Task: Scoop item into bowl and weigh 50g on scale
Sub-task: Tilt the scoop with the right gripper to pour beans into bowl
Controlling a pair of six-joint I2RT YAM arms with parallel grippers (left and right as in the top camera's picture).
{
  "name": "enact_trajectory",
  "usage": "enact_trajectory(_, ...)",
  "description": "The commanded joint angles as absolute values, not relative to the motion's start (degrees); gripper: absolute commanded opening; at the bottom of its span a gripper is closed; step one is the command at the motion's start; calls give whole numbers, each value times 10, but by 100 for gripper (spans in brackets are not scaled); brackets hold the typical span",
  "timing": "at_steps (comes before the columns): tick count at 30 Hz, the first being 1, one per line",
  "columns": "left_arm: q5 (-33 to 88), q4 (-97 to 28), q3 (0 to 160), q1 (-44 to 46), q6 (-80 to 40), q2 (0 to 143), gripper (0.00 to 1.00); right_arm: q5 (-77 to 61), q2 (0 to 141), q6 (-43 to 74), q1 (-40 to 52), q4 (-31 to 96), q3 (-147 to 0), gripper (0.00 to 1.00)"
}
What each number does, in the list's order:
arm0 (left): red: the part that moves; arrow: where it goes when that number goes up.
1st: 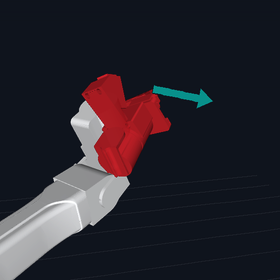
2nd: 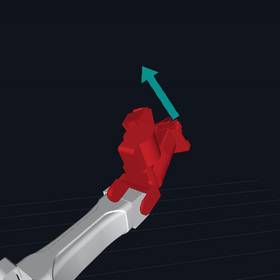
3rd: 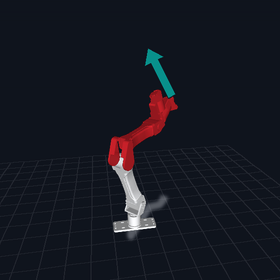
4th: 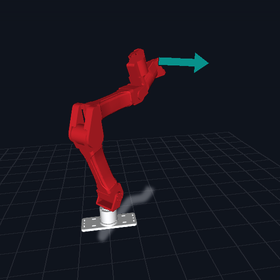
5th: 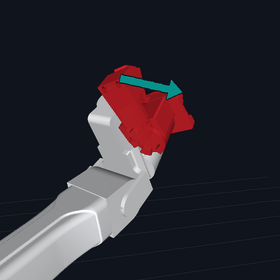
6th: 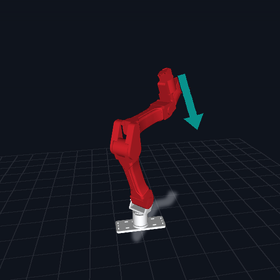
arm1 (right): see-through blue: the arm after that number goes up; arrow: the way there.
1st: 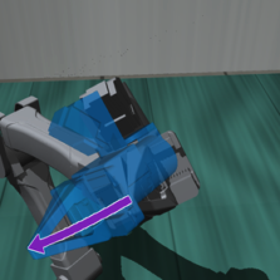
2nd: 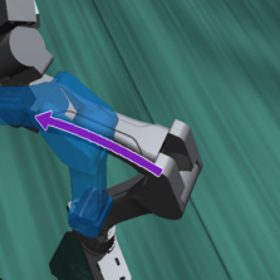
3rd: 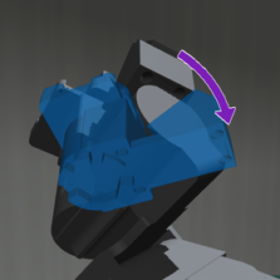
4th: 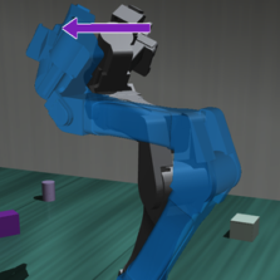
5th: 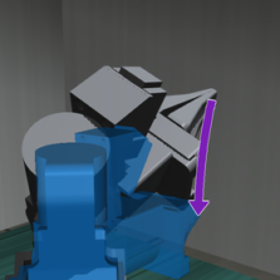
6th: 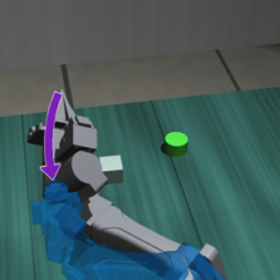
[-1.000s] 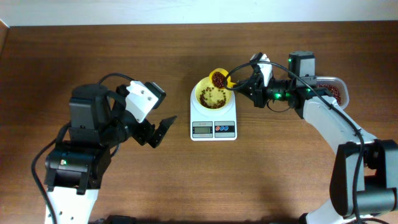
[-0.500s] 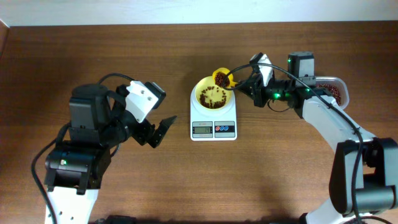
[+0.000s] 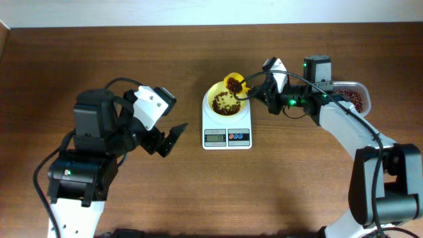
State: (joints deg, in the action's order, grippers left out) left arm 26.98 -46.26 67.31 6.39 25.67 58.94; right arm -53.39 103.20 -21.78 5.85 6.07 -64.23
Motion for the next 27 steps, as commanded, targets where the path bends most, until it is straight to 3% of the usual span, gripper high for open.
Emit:
enact_trajectory(1, 268, -462, 685, 62, 250, 589, 99, -588, 1030, -246, 63, 50, -639, 4)
enact_trajectory(6, 268, -462, 685, 62, 250, 589, 99, -528, 1040, -248, 67, 71, -636, 4)
enact_trajectory(27, 268, -462, 685, 62, 250, 589, 99, -535, 1042, -250, 74, 55, -637, 4)
